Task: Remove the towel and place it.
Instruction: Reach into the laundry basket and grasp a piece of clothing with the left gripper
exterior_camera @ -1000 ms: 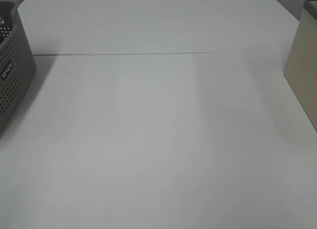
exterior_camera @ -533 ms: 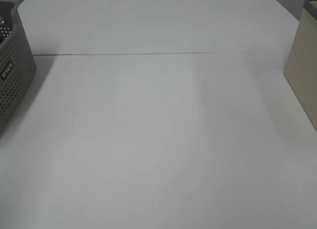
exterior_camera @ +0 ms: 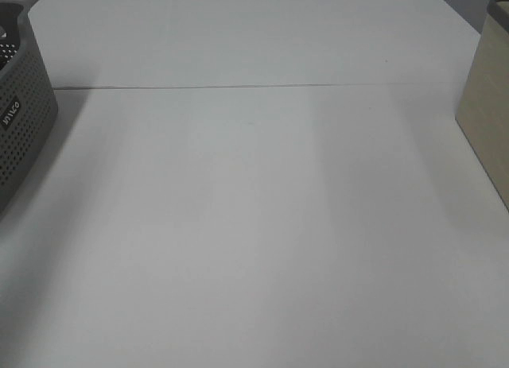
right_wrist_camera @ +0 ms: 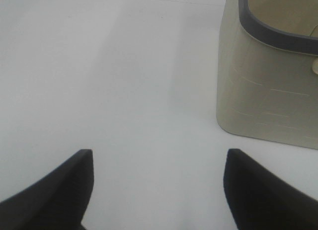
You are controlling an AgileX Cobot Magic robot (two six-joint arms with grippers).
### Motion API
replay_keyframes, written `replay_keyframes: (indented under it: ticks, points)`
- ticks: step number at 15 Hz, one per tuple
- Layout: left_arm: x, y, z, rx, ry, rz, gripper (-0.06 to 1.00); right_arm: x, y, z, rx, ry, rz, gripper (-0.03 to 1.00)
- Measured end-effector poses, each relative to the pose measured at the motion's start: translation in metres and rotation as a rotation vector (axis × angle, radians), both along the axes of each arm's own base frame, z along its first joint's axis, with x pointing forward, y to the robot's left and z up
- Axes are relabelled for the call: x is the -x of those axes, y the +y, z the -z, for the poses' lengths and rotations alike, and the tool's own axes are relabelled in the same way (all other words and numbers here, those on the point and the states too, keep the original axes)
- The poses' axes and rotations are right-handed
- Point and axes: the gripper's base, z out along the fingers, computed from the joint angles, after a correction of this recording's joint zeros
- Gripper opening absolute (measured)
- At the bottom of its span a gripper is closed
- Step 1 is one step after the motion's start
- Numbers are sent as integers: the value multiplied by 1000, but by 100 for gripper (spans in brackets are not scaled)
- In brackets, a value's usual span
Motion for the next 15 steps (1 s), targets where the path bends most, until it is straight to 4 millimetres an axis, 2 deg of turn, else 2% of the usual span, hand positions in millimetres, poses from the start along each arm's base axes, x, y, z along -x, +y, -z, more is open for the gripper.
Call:
replay_keyframes:
  ticks: [4, 6, 8, 11, 15]
  points:
    - [-79, 19, -23, -179, 19, -11, 99, 0, 0, 0, 0, 0, 0, 71]
    - [-113, 40, -18, -205, 57, -34, 99, 0, 0, 0, 0, 0, 0, 71]
    - [-138, 74, 8, -193, 145, -81, 99, 0, 0, 0, 0, 0, 0, 71]
    - [-167, 111, 64, -155, 266, -83, 99, 0, 0, 0, 0, 0, 0, 71]
    - [-205, 123, 139, -127, 346, -20, 99, 0, 0, 0, 0, 0, 0, 71]
